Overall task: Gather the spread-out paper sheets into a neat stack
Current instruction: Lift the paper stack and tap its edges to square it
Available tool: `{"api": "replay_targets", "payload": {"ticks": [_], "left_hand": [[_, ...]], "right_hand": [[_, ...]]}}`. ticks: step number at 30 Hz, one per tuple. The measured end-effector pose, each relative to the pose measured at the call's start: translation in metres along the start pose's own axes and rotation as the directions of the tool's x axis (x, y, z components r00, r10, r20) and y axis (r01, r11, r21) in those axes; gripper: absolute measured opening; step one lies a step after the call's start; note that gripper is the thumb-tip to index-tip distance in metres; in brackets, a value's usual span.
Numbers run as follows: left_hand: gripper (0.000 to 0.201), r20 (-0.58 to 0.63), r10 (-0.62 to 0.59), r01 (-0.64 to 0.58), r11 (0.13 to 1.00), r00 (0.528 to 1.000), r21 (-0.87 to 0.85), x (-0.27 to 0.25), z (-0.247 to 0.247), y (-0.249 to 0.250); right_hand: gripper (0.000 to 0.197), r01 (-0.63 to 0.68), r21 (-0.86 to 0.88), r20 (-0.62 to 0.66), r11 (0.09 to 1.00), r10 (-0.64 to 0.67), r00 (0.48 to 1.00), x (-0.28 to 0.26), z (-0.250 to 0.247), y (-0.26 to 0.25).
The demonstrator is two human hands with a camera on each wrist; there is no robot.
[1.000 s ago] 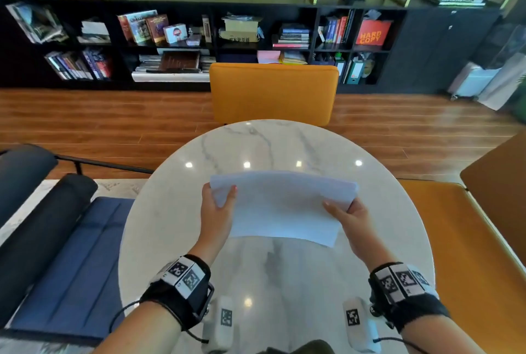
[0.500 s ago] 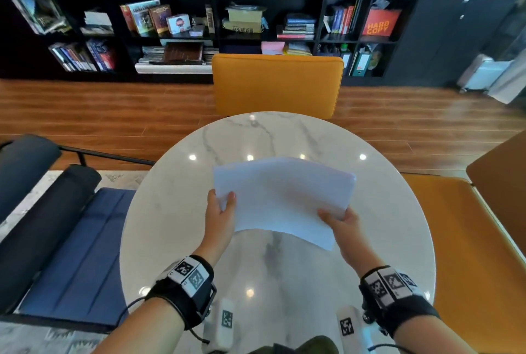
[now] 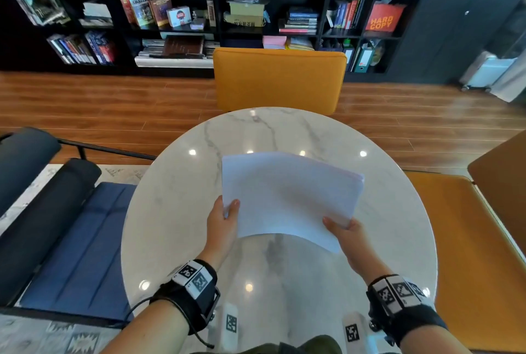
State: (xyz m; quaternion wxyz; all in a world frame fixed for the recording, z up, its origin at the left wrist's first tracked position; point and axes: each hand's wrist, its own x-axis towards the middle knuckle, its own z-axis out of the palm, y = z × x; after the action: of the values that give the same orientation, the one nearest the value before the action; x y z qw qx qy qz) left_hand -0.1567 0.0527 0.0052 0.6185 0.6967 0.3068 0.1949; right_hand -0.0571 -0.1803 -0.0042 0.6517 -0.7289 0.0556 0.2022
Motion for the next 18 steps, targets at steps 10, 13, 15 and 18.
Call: {"api": "replay_targets", "payload": {"ticks": [10, 13, 15, 18], "left_hand": [[0.017, 0.197, 0.650, -0.654, 0.599, 0.734, 0.462, 0.039, -0.009, 0.118], [0.018, 0.343, 0.745, -0.788, 0.381, 0.572, 0.484, 0.039, -0.005, 0.155], [0.015, 0.374, 0.777, -0.818, 0.299, 0.507, 0.491, 0.039, -0.003, 0.169], [0.020, 0.345, 0.808, -0.810, 0.254, 0.478, 0.528, 0.044, -0.004, 0.173]], "right_hand": [[0.112, 0.338, -0.410, -0.081, 0.847, -0.403, 0.912, 0.006, 0.003, -0.081], [0.094, 0.486, -0.320, 0.068, 0.813, -0.492, 0.868, -0.012, 0.020, -0.128], [0.063, 0.519, -0.222, 0.102, 0.825, -0.510, 0.854, -0.014, 0.027, -0.146], [0.023, 0.520, -0.074, 0.066, 0.851, -0.516, 0.854, -0.010, 0.034, -0.151]]}}
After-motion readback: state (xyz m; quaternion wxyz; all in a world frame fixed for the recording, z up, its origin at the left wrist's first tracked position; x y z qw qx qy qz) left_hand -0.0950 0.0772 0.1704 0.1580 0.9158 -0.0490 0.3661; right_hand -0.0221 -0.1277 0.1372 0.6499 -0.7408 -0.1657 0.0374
